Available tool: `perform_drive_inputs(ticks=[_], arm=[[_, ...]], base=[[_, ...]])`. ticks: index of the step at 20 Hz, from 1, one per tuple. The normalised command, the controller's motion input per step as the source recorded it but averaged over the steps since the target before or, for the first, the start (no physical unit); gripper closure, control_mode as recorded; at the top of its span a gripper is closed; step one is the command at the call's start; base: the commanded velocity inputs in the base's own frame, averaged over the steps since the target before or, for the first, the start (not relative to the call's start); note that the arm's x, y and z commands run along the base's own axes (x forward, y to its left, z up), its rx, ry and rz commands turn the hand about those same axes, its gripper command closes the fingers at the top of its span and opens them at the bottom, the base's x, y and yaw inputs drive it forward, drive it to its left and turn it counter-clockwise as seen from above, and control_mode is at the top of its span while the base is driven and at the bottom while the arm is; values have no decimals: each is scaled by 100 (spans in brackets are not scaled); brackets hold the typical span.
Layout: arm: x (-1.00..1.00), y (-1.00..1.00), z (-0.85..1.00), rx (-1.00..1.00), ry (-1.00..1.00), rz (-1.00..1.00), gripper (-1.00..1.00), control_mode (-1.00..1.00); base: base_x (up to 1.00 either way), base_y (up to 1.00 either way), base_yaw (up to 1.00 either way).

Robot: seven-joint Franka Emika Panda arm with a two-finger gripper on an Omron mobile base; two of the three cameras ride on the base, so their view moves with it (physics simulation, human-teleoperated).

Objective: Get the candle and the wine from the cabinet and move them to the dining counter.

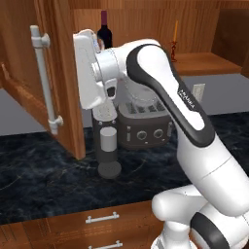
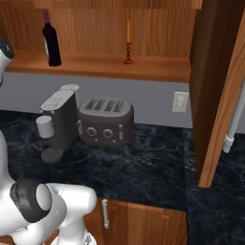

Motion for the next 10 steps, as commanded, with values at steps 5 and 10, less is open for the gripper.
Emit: perform_drive_inputs(ticks=[5, 10], arm=[[-14, 84, -4, 0, 0, 0, -100, -100], [-10, 76, -9, -1, -2, 0, -100, -100]], base=[[0, 0, 0], [0, 0, 0]])
